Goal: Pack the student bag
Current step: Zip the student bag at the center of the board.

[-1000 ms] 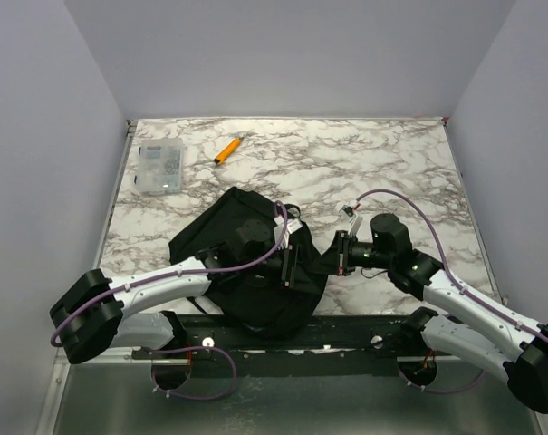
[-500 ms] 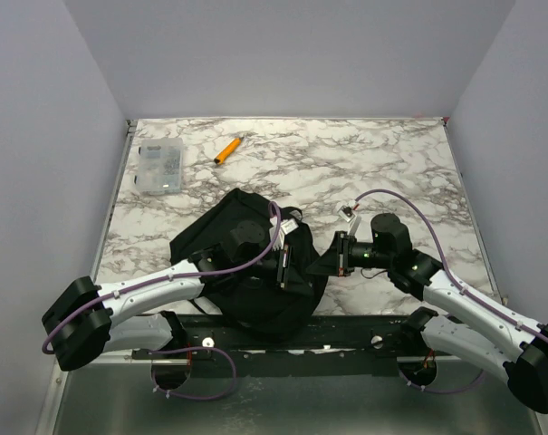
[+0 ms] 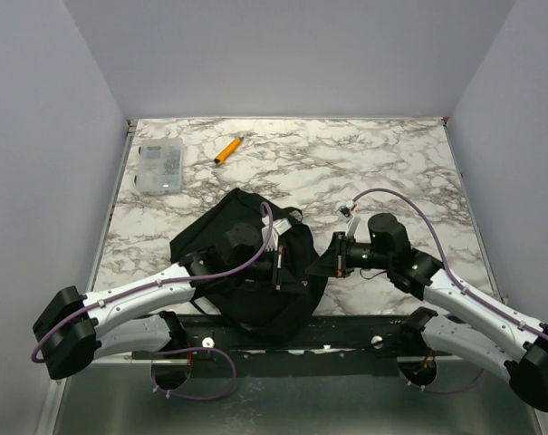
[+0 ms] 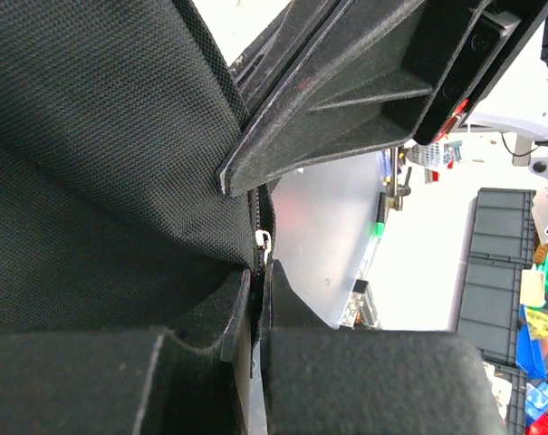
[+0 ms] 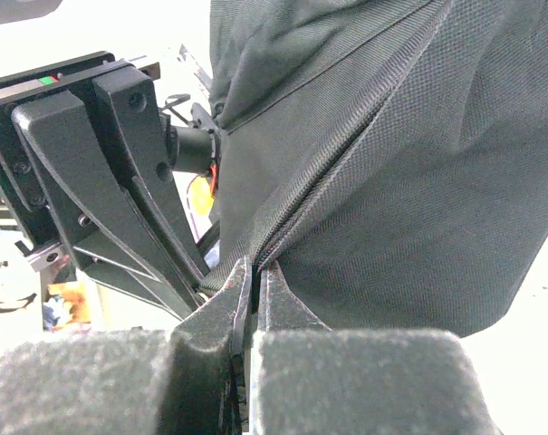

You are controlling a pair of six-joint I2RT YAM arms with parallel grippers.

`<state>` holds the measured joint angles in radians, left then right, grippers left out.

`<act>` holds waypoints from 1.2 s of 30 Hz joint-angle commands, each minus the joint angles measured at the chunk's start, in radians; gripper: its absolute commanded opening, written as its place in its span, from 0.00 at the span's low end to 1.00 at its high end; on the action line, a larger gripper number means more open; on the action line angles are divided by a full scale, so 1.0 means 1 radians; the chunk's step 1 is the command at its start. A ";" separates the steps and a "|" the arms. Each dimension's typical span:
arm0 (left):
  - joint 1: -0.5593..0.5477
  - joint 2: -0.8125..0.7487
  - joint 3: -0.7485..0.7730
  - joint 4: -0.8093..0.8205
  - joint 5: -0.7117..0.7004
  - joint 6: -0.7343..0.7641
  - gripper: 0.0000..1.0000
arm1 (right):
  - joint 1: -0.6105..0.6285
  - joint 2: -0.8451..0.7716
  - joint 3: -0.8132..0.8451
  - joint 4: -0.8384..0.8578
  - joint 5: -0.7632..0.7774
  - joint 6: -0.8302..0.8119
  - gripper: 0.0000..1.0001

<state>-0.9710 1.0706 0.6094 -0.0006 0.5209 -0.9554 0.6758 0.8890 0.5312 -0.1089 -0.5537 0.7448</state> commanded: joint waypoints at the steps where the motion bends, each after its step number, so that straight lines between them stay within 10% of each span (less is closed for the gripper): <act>1: -0.007 -0.042 0.005 -0.077 0.027 0.036 0.00 | -0.016 0.001 0.030 -0.074 0.144 -0.108 0.00; 21: -0.018 0.058 0.004 -0.018 0.168 -0.002 0.17 | -0.016 0.033 0.046 -0.087 0.163 -0.197 0.00; 31: -0.023 0.065 -0.003 -0.009 0.124 0.008 0.01 | -0.015 0.031 0.044 -0.080 0.153 -0.188 0.00; 36: -0.021 0.125 0.039 -0.004 0.117 0.007 0.28 | -0.015 0.029 0.058 -0.090 0.146 -0.186 0.00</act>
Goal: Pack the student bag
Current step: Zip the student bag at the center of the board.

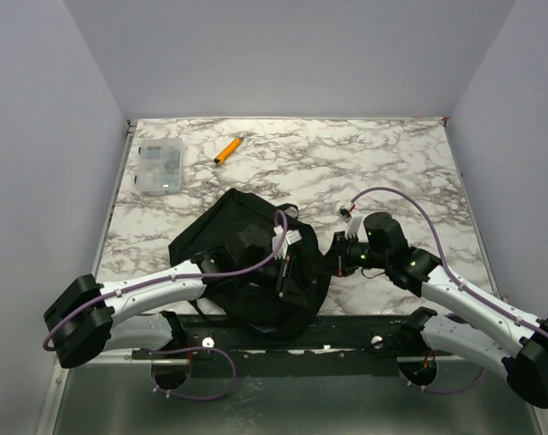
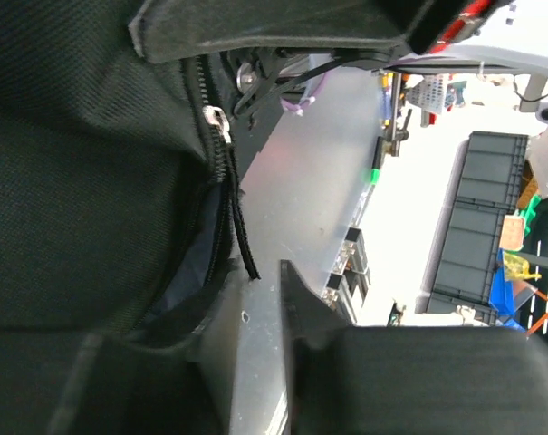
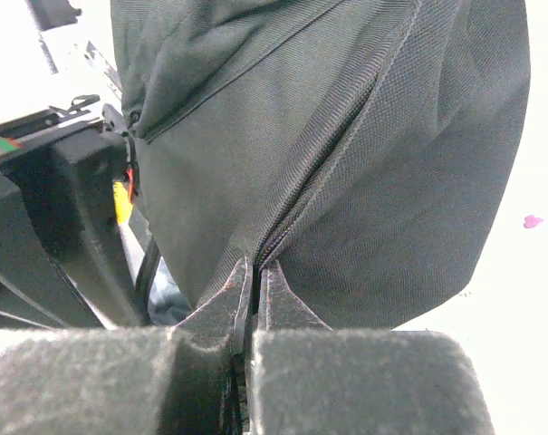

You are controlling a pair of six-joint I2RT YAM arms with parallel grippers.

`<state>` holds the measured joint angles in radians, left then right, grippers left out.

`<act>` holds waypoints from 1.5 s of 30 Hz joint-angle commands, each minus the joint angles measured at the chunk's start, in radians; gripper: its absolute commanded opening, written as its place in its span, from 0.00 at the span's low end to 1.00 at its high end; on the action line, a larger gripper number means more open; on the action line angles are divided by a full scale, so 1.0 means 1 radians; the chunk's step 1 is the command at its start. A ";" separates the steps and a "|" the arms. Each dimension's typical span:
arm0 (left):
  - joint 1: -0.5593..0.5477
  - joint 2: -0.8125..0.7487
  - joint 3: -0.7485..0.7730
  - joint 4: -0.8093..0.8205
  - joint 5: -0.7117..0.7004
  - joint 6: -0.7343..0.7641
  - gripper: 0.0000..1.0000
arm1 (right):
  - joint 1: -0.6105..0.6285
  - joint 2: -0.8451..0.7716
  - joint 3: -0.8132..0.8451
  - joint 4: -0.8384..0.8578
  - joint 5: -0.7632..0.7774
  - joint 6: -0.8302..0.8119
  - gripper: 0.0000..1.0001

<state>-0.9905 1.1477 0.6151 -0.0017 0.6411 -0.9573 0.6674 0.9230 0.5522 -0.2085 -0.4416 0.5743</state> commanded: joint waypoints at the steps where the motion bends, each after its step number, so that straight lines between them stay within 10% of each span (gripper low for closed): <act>1: -0.002 0.054 0.041 -0.004 -0.006 0.013 0.33 | -0.006 -0.007 0.040 0.006 0.031 -0.016 0.00; 7: 0.003 0.090 0.089 -0.003 -0.010 0.030 0.43 | -0.006 -0.012 0.032 0.010 0.025 -0.013 0.00; 17: 0.003 0.135 0.114 -0.003 -0.009 0.028 0.21 | -0.006 -0.007 0.015 0.022 0.027 -0.009 0.00; 27: 0.010 0.161 0.111 -0.011 -0.037 0.020 0.36 | -0.006 -0.005 0.028 0.008 0.021 -0.015 0.00; 36: 0.013 0.197 0.168 -0.109 -0.098 0.090 0.00 | -0.007 -0.003 0.033 -0.009 0.047 -0.015 0.00; 45: -0.109 -0.001 -0.049 -0.159 -0.157 -0.015 0.00 | -0.029 0.034 0.051 0.017 0.326 0.109 0.00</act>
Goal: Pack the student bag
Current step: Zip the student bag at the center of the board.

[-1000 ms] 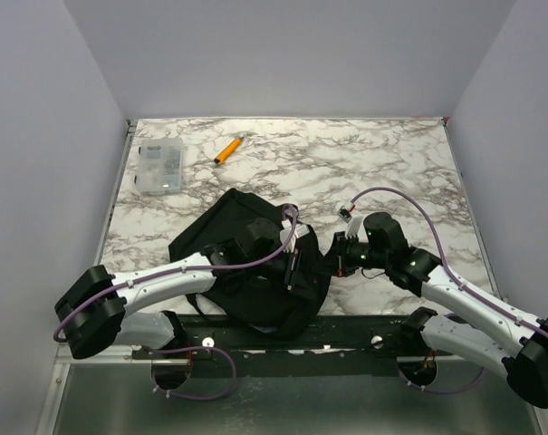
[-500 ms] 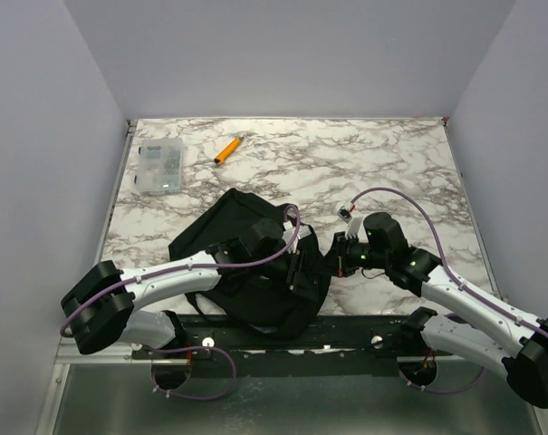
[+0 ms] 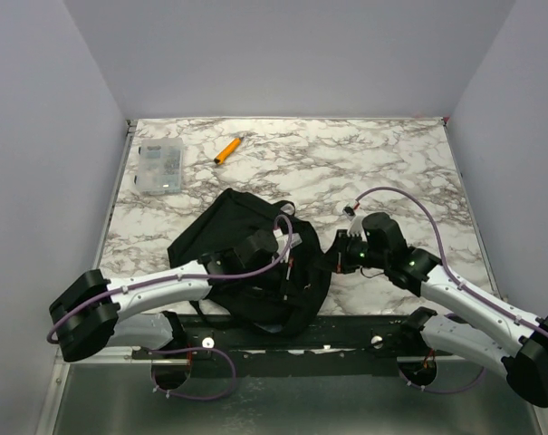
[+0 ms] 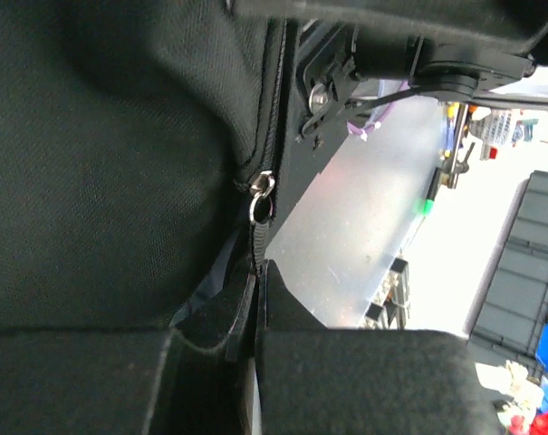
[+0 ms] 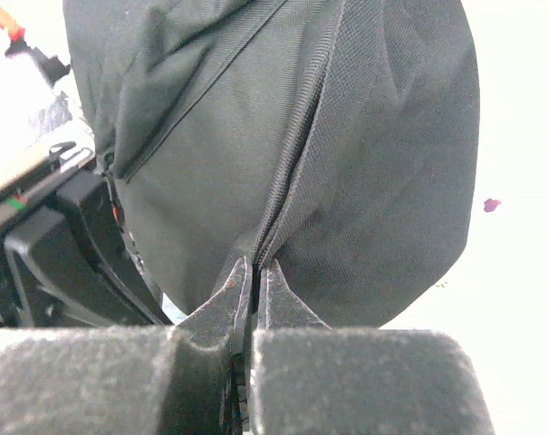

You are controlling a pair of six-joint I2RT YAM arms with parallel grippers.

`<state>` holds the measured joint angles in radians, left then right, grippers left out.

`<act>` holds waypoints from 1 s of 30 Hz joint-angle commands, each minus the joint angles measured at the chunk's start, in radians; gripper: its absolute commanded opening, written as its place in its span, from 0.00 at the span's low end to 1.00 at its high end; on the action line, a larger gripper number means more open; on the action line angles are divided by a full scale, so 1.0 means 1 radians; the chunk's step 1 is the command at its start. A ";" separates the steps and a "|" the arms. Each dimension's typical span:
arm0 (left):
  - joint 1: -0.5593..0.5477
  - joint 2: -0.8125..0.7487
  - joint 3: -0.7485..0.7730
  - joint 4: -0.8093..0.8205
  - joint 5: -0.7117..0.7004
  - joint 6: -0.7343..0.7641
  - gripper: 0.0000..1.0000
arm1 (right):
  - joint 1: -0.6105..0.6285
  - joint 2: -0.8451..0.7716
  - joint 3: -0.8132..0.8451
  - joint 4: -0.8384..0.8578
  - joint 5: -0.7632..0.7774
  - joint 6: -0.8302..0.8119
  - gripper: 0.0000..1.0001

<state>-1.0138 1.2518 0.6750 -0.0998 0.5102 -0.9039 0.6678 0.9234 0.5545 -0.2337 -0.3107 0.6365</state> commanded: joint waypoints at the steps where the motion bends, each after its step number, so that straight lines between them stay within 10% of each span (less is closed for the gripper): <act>1: -0.094 -0.133 -0.124 -0.063 -0.027 -0.076 0.00 | -0.040 0.055 0.065 0.043 0.198 0.053 0.00; 9: -0.146 -0.059 -0.144 0.027 0.016 -0.081 0.00 | -0.270 0.134 0.154 0.004 0.210 0.111 0.00; 15: -0.131 -0.005 -0.055 0.052 -0.016 -0.004 0.00 | -0.280 0.337 0.421 -0.344 0.305 -0.134 0.00; 20: -0.083 0.068 0.053 0.069 -0.026 0.045 0.00 | -0.278 0.211 0.350 -0.507 0.178 -0.051 0.55; 30: -0.071 0.166 0.115 0.095 0.055 0.061 0.00 | 0.086 0.019 0.133 -0.427 0.200 0.342 0.65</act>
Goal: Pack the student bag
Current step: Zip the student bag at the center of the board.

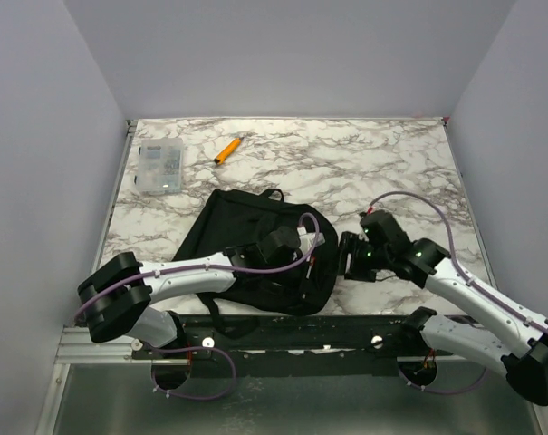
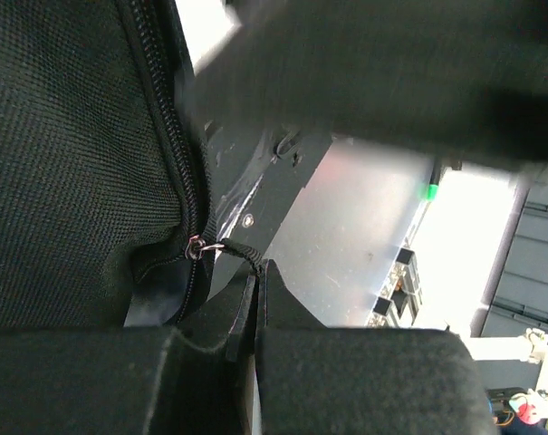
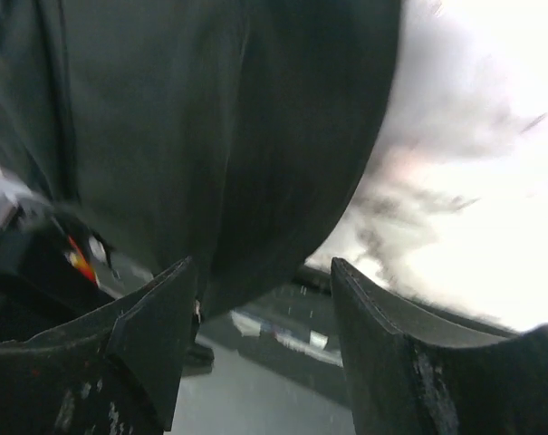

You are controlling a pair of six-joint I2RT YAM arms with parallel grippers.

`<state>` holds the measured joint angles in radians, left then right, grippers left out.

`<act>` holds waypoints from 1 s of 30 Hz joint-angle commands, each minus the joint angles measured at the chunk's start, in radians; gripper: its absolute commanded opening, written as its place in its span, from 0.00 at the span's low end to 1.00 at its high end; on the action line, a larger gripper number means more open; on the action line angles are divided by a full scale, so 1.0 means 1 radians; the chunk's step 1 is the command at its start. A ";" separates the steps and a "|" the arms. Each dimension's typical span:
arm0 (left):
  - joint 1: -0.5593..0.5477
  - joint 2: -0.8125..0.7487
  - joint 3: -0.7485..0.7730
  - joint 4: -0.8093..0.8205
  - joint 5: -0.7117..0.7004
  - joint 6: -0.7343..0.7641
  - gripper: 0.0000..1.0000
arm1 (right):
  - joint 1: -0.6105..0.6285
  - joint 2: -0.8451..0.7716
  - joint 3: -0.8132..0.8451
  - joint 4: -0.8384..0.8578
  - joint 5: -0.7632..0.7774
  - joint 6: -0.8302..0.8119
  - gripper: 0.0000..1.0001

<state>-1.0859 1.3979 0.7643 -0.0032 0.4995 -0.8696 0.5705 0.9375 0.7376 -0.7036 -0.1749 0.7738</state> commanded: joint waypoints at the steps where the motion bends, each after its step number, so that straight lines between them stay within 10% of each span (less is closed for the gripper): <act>1: 0.002 0.019 0.023 -0.001 0.065 0.027 0.00 | 0.238 0.012 -0.057 0.074 0.090 0.251 0.65; 3: 0.001 0.013 0.015 -0.001 0.065 0.026 0.00 | 0.272 0.051 -0.074 0.129 0.109 0.290 0.62; 6: 0.001 -0.009 -0.024 -0.003 0.040 0.023 0.00 | 0.273 0.068 -0.076 0.089 0.270 0.331 0.14; 8: 0.003 -0.026 -0.068 -0.033 0.000 0.017 0.00 | 0.272 0.038 -0.052 0.024 0.413 0.341 0.00; 18: 0.086 -0.196 -0.363 -0.192 -0.212 0.010 0.00 | -0.080 0.051 -0.013 0.019 0.349 0.032 0.00; 30: 0.162 -0.378 -0.302 -0.405 -0.287 0.005 0.00 | -0.099 0.053 0.055 0.003 0.252 -0.080 0.08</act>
<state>-0.9504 1.1038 0.4358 -0.1886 0.2455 -0.9016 0.4976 1.0100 0.7124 -0.6632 0.0051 0.7998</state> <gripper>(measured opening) 0.006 0.009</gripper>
